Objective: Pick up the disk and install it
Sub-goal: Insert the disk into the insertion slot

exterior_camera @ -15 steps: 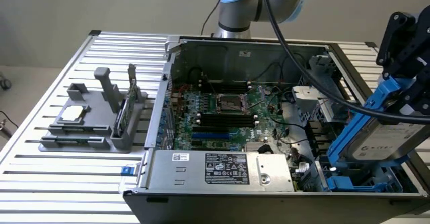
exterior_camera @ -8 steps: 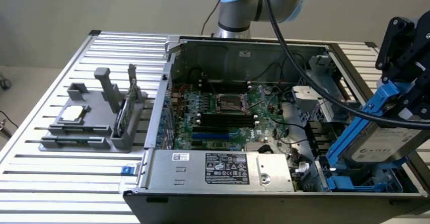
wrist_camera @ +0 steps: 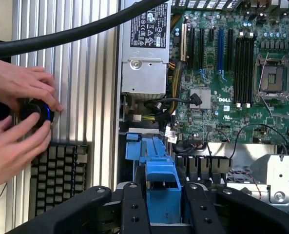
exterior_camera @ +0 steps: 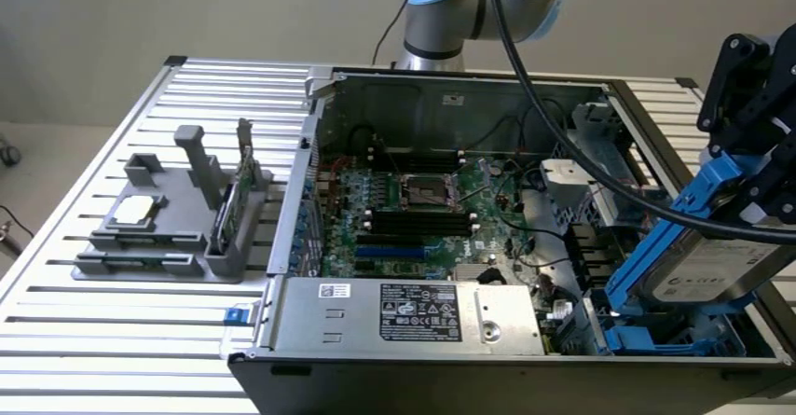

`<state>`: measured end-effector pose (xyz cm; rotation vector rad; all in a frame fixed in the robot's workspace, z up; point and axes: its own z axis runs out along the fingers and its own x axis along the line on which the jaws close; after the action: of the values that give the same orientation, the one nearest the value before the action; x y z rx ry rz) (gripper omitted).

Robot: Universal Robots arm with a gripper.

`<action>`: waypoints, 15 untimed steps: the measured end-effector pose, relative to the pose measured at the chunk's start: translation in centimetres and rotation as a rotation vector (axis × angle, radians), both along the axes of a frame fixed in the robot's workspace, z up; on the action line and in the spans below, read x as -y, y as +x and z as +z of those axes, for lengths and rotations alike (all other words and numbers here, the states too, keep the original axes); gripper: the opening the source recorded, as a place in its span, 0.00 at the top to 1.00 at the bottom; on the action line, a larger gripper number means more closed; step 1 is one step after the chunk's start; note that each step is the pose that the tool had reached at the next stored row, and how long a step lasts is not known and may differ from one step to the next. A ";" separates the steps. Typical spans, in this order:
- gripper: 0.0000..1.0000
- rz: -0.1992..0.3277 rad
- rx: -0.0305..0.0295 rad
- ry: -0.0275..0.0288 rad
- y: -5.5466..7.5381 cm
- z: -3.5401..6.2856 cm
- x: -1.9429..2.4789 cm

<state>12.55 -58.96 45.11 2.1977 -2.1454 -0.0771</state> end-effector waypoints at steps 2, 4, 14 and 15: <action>0.67 0.000 0.0000 0.0000 0.0 0.00 0.00; 0.67 0.000 0.0000 0.0000 0.0 0.00 0.00; 0.67 0.000 0.0035 0.0000 -0.3 -0.43 0.00; 0.67 0.000 0.0035 0.0000 -0.3 -0.43 0.00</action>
<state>12.21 -58.97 44.69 2.1995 -2.1472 -0.0733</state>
